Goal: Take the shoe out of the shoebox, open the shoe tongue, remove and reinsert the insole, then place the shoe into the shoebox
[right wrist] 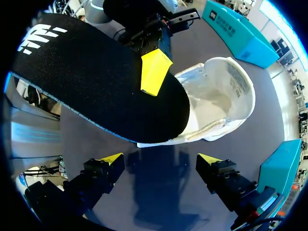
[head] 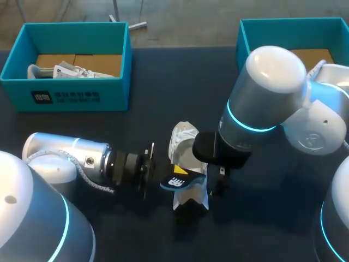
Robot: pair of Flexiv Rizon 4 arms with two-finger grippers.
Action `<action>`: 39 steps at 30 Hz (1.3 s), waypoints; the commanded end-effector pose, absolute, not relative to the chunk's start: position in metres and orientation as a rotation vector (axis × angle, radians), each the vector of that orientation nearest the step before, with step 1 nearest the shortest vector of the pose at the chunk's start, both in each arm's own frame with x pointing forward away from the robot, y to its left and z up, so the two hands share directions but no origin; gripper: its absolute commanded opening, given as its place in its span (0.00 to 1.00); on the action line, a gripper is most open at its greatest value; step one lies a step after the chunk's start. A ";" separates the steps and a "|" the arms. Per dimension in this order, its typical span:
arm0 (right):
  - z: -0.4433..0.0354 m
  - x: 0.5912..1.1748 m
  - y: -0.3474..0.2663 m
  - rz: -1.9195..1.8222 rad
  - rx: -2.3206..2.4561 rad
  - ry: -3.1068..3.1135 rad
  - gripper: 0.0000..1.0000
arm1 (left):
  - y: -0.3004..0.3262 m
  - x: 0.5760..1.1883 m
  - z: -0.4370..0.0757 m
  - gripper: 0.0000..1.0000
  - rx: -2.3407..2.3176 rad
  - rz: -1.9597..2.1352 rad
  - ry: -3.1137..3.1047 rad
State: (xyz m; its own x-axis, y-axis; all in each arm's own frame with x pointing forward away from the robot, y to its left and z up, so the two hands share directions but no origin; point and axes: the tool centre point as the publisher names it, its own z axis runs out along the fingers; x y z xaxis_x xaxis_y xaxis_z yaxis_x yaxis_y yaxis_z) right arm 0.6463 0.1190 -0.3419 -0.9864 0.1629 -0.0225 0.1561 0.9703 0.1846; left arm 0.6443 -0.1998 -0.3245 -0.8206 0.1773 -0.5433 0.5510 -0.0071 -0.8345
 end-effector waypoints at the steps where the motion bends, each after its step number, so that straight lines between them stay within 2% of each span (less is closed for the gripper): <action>1: -0.344 0.646 0.120 0.283 0.250 3.079 1.00 | -0.202 0.642 -0.325 0.00 0.757 -1.885 1.995; 39: -0.344 0.646 0.120 0.283 0.250 3.079 1.00 | -0.212 0.662 -0.350 0.00 0.670 -1.562 2.123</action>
State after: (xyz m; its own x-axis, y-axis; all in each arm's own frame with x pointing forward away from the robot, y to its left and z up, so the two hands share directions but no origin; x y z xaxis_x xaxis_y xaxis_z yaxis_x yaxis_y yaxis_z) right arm 0.6463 0.1190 -0.3419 -0.9864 0.1629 -0.0225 0.1561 0.9703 0.1846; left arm 0.6635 -0.2071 -0.3493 -0.7974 0.1208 -0.5913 0.6023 0.2208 -0.7671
